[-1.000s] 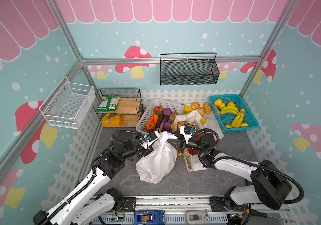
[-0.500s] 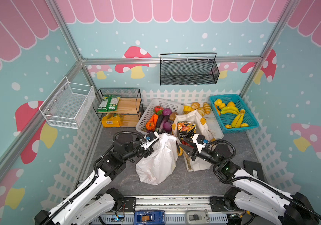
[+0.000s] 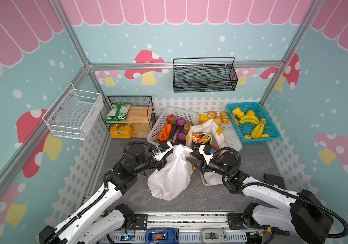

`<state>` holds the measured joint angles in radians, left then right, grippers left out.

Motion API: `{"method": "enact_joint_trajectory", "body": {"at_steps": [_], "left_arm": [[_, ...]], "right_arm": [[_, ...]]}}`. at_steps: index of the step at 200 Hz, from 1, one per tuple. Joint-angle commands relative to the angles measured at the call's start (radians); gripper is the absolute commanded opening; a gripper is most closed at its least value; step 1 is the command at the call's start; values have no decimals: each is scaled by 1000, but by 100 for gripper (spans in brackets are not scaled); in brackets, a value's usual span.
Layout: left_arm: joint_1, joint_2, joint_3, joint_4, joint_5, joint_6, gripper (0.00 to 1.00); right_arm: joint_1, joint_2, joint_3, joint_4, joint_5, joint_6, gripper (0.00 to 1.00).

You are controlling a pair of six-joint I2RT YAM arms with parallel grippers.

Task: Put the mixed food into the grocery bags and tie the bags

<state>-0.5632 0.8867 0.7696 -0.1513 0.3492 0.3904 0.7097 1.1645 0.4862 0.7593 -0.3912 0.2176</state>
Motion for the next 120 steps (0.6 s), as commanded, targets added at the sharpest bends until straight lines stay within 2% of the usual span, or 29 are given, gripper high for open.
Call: {"method": "enact_joint_trajectory", "body": {"at_steps": [1, 42, 69, 120], "left_arm": [[6, 3, -13, 24, 34, -31, 0], [6, 4, -16, 24, 37, -33, 0], [6, 5, -16, 24, 40, -34, 0], [6, 3, -18, 19, 45, -31, 0]], "right_arm": [[7, 2, -1, 57, 74, 25, 37], [7, -3, -6, 90, 108, 19, 41], [7, 5, -6, 126, 90, 26, 42], [7, 37, 6, 169, 38, 21, 39]]}}
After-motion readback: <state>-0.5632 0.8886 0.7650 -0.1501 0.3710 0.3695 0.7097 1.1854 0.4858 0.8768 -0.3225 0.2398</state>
